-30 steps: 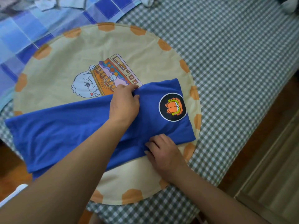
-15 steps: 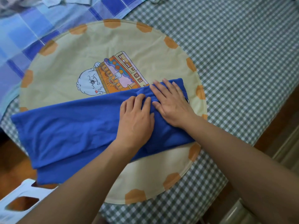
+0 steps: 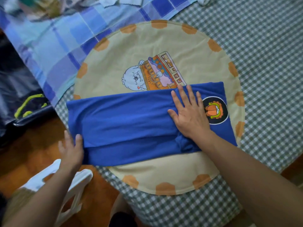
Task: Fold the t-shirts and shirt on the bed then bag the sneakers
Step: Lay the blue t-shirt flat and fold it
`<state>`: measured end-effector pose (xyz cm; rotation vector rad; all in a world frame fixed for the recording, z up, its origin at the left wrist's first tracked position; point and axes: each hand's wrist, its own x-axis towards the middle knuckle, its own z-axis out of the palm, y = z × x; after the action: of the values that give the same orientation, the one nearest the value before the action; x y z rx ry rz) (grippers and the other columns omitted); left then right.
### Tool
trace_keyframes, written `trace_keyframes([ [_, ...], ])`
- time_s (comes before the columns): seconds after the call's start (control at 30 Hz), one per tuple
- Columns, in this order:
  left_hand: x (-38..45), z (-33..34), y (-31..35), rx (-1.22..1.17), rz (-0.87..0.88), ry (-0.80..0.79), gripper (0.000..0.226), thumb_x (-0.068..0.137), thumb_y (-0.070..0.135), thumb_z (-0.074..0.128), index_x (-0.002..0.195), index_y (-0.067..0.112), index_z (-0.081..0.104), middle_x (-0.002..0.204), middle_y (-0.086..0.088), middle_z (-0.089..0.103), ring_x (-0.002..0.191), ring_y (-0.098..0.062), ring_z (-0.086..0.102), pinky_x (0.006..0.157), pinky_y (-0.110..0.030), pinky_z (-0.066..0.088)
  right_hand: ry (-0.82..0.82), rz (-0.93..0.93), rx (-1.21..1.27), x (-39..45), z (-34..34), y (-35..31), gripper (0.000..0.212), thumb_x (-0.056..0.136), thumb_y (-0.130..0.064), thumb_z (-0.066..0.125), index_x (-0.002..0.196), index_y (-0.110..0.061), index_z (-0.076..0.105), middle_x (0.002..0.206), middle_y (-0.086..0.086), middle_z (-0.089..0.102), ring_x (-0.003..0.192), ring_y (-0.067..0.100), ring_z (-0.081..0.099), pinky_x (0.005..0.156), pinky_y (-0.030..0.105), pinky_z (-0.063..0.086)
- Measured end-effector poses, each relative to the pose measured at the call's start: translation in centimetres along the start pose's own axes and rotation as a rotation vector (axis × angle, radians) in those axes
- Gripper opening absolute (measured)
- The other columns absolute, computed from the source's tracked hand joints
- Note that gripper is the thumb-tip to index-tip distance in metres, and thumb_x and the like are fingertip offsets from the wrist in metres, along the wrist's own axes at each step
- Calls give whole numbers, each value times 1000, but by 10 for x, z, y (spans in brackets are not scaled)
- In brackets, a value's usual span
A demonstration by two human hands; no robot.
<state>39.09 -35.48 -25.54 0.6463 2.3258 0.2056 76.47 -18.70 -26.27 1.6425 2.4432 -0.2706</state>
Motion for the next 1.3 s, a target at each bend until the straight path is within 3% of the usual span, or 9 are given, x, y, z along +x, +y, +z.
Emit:
trace_keyframes([
  [0.13,-5,-11,11,-568,-43,-15,62,99,58,52,146,18,47,142,5,52,128,-14,51,112,-43,40,9,6,-9,0,-2,1,71,101,-60,15,162,-23,12,170,4,-1,156,28,-4,125,53,5],
  [0.27,-4,-11,13,-429,-54,-70,48,95,54,62,118,13,53,114,-3,64,93,-13,62,82,-37,50,27,11,5,-2,0,-1,70,102,-58,19,162,-22,15,170,4,3,156,27,-2,125,53,5],
  [0.57,-19,-58,29,-853,-228,-496,34,97,10,56,131,8,62,125,-15,70,99,-27,73,80,-36,62,35,21,5,-1,-1,-5,69,102,-57,18,161,-22,16,170,4,4,156,27,-2,125,53,5],
  [0.67,-46,-71,58,-913,-102,-363,46,90,-3,56,134,10,59,125,-16,69,104,-34,70,79,-39,61,39,15,-5,0,0,-6,69,102,-57,19,161,-22,16,170,4,4,156,27,-1,125,52,6],
  [0.77,-84,-68,108,-680,180,-253,61,83,-2,60,135,31,56,117,1,73,109,-29,70,86,-44,57,56,5,3,-1,0,-7,69,103,-57,20,162,-22,16,170,4,4,156,27,0,125,52,6],
  [0.87,-115,-20,163,-212,374,-322,85,88,8,53,156,47,20,116,5,68,98,-22,68,84,-40,53,93,-18,33,-2,0,-4,69,102,-56,24,162,-21,17,170,4,7,156,27,2,125,51,7],
  [1.03,-135,98,207,388,441,-222,91,96,23,50,160,13,-14,115,-13,67,98,-37,66,68,-36,39,201,-107,164,-19,-6,9,70,100,-50,36,161,-18,20,169,2,16,156,25,8,125,52,10],
  [1.17,-134,102,209,426,449,-175,87,97,38,47,162,15,-5,118,-13,66,103,-41,64,73,-40,40,364,36,256,-48,-13,39,63,102,-42,41,157,-12,30,164,8,30,153,30,20,124,51,16],
  [1.3,-137,83,192,263,512,-3,53,97,51,49,138,20,40,124,-4,62,107,-41,62,79,-44,46,413,193,252,-61,-14,68,60,101,-39,43,152,-7,40,160,16,35,147,38,28,123,44,16],
])
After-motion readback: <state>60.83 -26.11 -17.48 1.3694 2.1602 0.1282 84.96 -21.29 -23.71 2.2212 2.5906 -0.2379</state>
